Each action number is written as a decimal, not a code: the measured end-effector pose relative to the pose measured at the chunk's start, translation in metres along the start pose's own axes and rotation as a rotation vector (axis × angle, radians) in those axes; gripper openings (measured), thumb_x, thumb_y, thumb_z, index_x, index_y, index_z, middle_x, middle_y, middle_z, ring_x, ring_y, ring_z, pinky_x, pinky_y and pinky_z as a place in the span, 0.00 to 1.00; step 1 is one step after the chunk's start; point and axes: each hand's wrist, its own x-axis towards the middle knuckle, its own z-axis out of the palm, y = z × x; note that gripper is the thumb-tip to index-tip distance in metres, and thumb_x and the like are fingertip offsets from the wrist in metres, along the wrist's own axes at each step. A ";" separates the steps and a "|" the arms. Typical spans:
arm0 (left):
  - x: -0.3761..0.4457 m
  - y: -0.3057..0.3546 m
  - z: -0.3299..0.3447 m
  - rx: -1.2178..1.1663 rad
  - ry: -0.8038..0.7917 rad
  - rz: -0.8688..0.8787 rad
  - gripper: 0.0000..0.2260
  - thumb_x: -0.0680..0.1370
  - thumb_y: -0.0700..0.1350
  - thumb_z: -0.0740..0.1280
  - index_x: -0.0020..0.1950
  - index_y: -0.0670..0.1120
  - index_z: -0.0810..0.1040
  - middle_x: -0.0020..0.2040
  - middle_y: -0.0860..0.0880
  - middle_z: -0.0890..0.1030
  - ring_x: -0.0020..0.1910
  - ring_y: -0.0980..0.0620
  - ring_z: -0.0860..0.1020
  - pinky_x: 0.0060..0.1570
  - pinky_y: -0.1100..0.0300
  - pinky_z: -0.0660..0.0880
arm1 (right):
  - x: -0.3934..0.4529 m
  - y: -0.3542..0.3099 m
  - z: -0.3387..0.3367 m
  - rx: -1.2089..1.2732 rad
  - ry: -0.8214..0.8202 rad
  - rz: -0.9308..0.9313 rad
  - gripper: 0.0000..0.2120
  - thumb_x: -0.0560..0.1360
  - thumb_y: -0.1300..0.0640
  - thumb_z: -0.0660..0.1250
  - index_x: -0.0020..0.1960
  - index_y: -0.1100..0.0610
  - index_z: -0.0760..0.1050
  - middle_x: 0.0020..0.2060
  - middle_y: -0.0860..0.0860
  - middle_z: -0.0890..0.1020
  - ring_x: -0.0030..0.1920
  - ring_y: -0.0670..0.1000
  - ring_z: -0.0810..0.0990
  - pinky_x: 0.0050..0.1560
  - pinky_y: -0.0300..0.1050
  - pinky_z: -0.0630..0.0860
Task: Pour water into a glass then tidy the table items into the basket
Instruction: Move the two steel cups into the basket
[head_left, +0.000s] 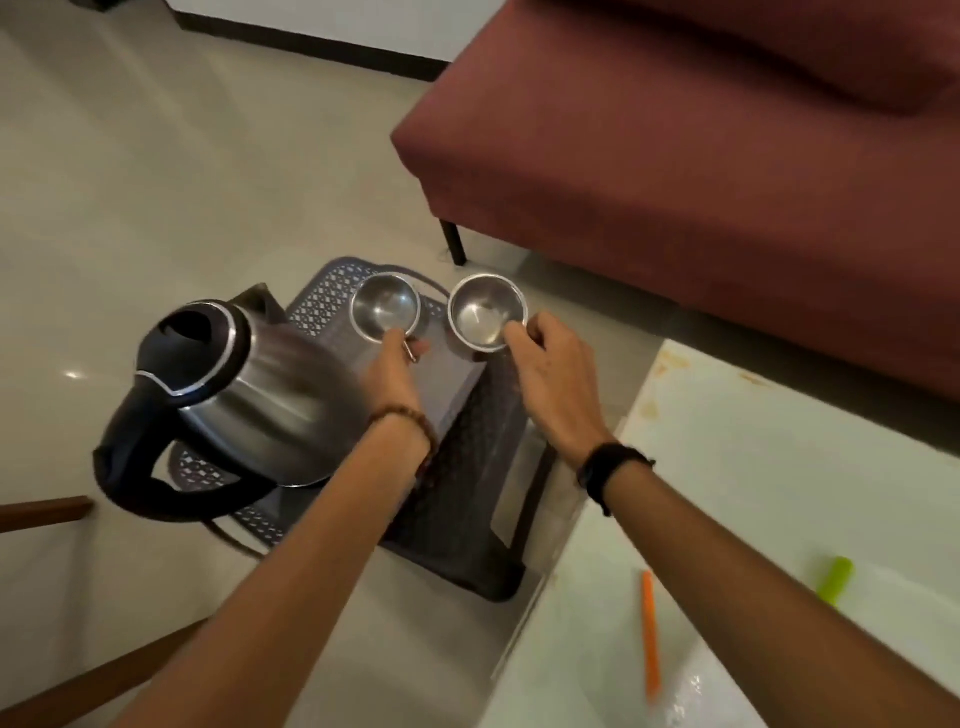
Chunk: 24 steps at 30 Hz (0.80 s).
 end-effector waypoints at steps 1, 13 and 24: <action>0.019 0.001 0.003 -0.019 0.033 -0.052 0.12 0.74 0.48 0.64 0.30 0.48 0.74 0.36 0.53 0.80 0.34 0.59 0.73 0.35 0.62 0.67 | 0.015 0.000 0.013 -0.067 -0.034 0.020 0.13 0.75 0.50 0.59 0.34 0.54 0.66 0.30 0.51 0.72 0.31 0.50 0.70 0.32 0.44 0.66; 0.126 -0.012 0.016 0.003 -0.099 -0.193 0.15 0.79 0.47 0.57 0.50 0.38 0.79 0.28 0.45 0.79 0.40 0.47 0.74 0.48 0.54 0.76 | 0.076 0.009 0.090 -0.698 -0.141 0.086 0.16 0.76 0.53 0.60 0.32 0.56 0.64 0.45 0.58 0.73 0.40 0.55 0.71 0.39 0.46 0.64; 0.089 -0.021 0.014 0.453 -0.186 0.095 0.18 0.77 0.40 0.59 0.67 0.42 0.63 0.61 0.42 0.74 0.59 0.43 0.74 0.62 0.53 0.70 | 0.055 0.010 0.086 -0.836 -0.075 -0.107 0.08 0.78 0.63 0.57 0.48 0.61 0.74 0.59 0.59 0.71 0.41 0.56 0.78 0.38 0.44 0.66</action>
